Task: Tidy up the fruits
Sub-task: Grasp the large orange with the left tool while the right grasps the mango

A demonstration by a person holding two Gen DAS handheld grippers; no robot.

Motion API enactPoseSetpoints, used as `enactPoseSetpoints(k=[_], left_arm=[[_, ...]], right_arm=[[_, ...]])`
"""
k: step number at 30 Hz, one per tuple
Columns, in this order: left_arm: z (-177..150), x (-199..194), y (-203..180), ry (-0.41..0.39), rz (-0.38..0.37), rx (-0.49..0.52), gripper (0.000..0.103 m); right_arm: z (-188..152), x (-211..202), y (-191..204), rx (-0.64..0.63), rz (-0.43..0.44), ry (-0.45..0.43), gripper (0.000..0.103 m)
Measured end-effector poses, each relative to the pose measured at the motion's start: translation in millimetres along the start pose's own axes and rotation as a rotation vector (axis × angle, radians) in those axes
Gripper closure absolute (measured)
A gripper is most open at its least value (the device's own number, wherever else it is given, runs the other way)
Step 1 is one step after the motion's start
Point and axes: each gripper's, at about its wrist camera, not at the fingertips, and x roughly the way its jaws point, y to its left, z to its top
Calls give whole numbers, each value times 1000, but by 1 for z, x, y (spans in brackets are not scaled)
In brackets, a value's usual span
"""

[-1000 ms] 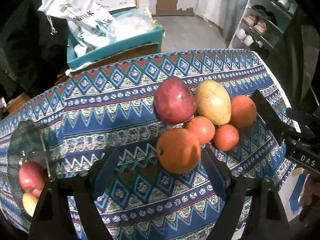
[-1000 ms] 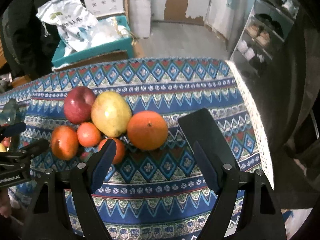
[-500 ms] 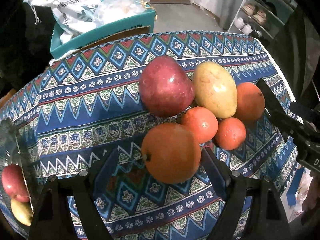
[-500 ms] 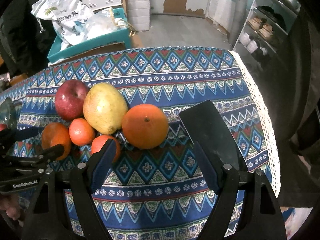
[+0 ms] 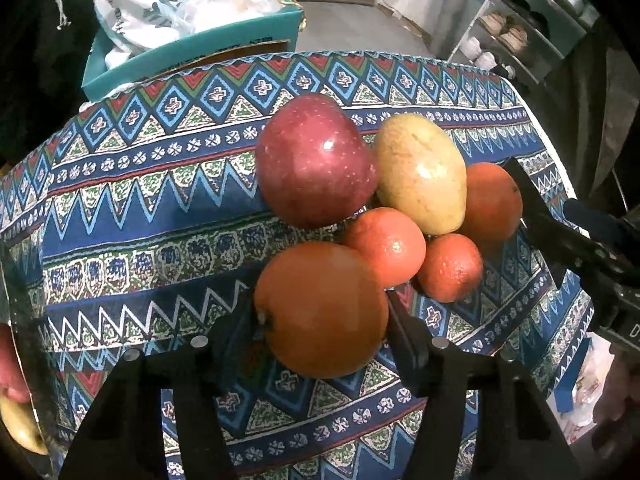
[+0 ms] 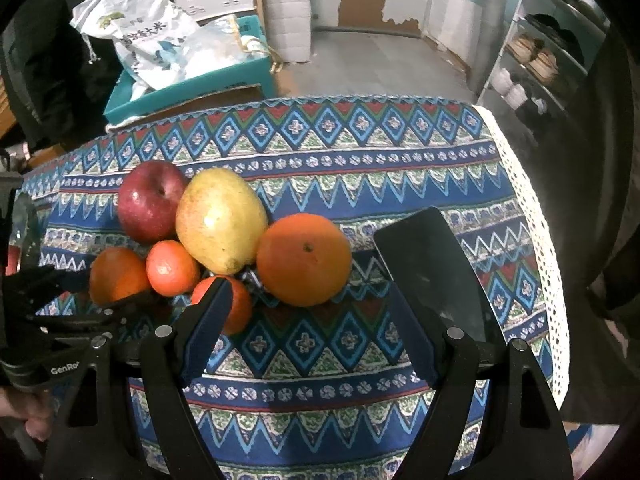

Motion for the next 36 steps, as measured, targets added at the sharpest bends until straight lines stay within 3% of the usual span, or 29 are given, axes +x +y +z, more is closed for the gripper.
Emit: enactPoseSetpoints(k=[13,25,36], left_arm=[[3,-36,38,-72,61,-33,41],[12,-50,69,-118,99,-73,41],[14,-55,77,-128,98,-92,40]], right_arm=[[32,27,32,-136,126,54,24],[55,67,57,-266,118,176,24],[62,98,64,-217,128,213,24]])
